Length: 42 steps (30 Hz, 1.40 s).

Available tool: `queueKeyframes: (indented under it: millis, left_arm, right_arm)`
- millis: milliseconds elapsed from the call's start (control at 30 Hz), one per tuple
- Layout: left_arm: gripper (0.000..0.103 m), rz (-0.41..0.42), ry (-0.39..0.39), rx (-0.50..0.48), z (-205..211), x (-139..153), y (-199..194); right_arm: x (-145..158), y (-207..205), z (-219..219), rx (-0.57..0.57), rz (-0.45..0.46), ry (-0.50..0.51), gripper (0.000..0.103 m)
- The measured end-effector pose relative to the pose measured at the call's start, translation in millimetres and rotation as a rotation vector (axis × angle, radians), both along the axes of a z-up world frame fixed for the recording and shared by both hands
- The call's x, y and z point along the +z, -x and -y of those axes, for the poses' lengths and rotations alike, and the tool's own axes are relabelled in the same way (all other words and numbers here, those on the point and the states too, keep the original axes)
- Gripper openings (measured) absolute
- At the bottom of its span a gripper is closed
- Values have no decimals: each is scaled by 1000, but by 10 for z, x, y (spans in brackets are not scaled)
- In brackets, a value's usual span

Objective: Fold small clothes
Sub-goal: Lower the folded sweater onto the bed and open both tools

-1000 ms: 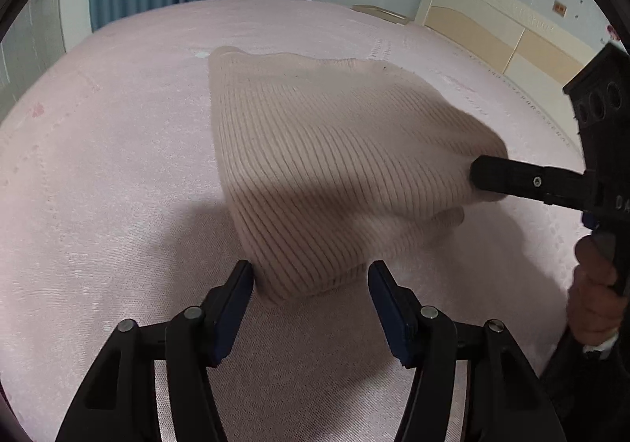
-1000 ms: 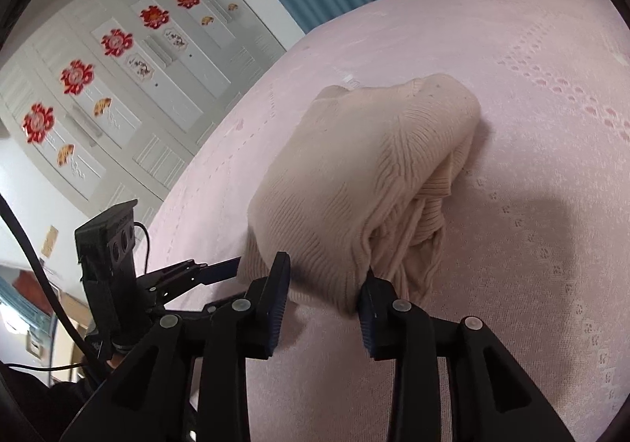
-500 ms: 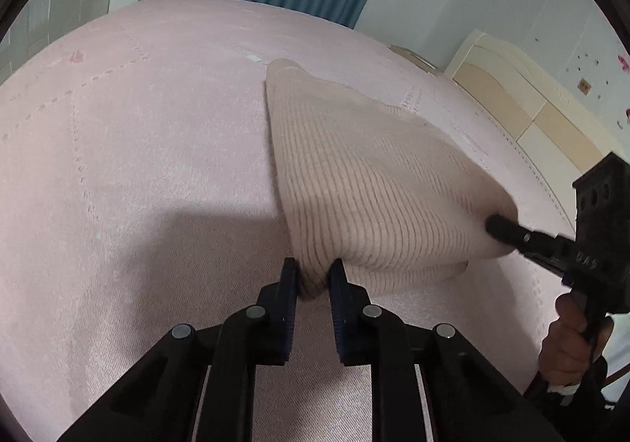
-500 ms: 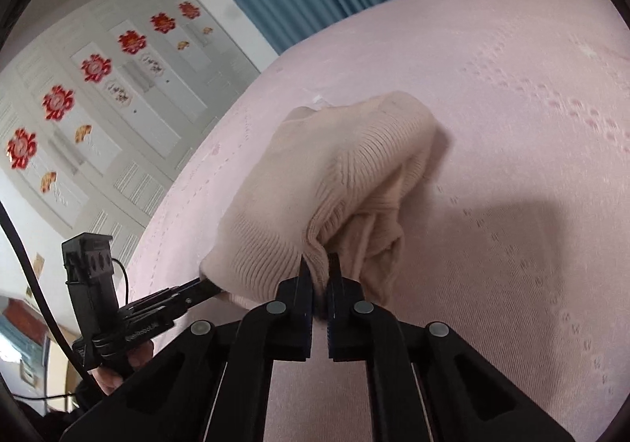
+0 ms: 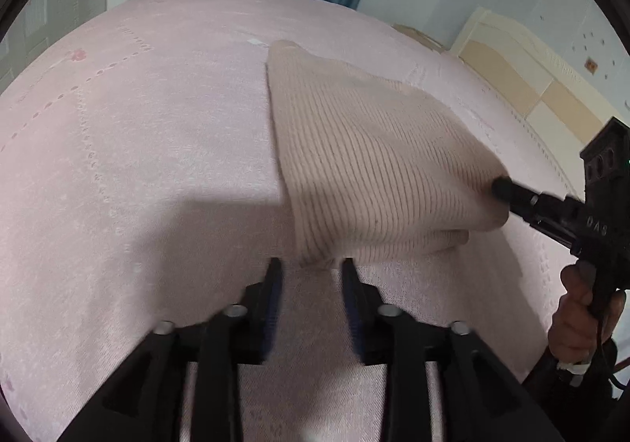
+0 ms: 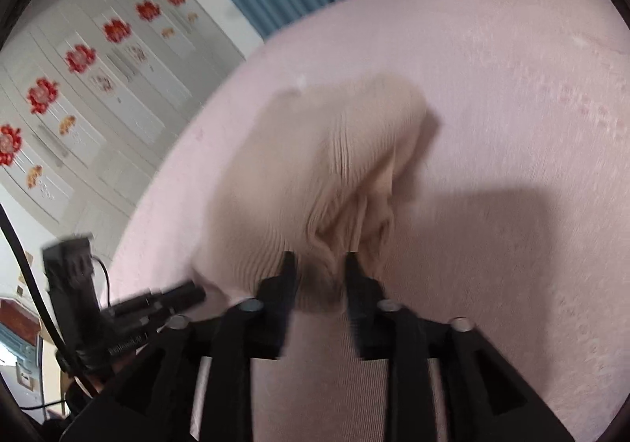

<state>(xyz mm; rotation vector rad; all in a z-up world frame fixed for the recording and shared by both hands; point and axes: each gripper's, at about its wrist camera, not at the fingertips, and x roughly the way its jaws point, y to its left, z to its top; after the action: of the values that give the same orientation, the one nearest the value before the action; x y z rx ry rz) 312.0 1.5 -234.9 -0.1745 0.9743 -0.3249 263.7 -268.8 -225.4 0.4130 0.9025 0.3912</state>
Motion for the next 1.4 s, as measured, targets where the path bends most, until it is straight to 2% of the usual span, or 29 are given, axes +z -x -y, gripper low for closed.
queueKeyframes:
  millis: [33,67,167,233,267,333,400,467,500,600,633,700,767,867,967,1067,1167,1267,1333,1400]
  left_arm:
    - [52,12,18,16,-49,24,9]
    - [54,22,29,22,-76,47,27]
    - [58,50,45,38,-129,114,66]
    - [58,48,50,57,-170,94,28]
    - [58,40,53,65,-177,85,16]
    - [58,33,63,76,-193,81,15]
    - [58,45,74,81,-205,103,10]
    - [58,61,74,80,-218,136,23]
    - [58,67,76,78,-230,148,24]
    - [58,61,82,73,-199,148,-61]
    - [58,59,86,72,-192,152,-87]
    - [58,64,86,74,-200,175,-101]
    - [58,74,74,83,-193,214,-137]
    - [58,77,45,104,-188,285,-240]
    - [58,72,36,132,-187,358,-448]
    - [58,96,35,119,-112,470,-713]
    - [58,118,-33,89,55,519,-1013]
    - [58,107,-87,66,200,443,-1179]
    - [59,87,-111,85,239,330,-1217]
    - [59,89,-115,86,261,234,-1202]
  right_arm:
    - [50,-12,13,-11,25,-4,35]
    - [91,-41,24,-23,47,-16,35]
    - [82,-235,-31,-58,53,-15,37]
    - [-23,-413,-131,-106,-7,57,35]
    - [-81,-445,-167,-115,-19,65,13]
    - [-22,-343,-139,-97,53,-1,13]
    - [136,-185,5,-52,153,-139,12]
    - [137,-154,100,-68,145,-175,12]
    - [77,-186,128,-87,108,-149,12]
    - [-328,-351,64,-119,-92,5,13]
    - [-375,-357,44,-122,-106,10,14]
    - [-286,-338,15,-114,-89,26,20]
    - [-88,-290,-27,-88,-53,84,25]
    - [234,-213,-35,-92,47,157,26]
    - [453,-283,-100,-83,104,151,26]
    - [475,-584,-159,-32,96,166,26]
    - [446,-837,-283,-9,106,244,26]
    - [238,-990,-290,0,68,248,26]
    - [52,-1011,-246,-3,35,246,26]
    - [-82,-995,-244,-1,19,241,26]
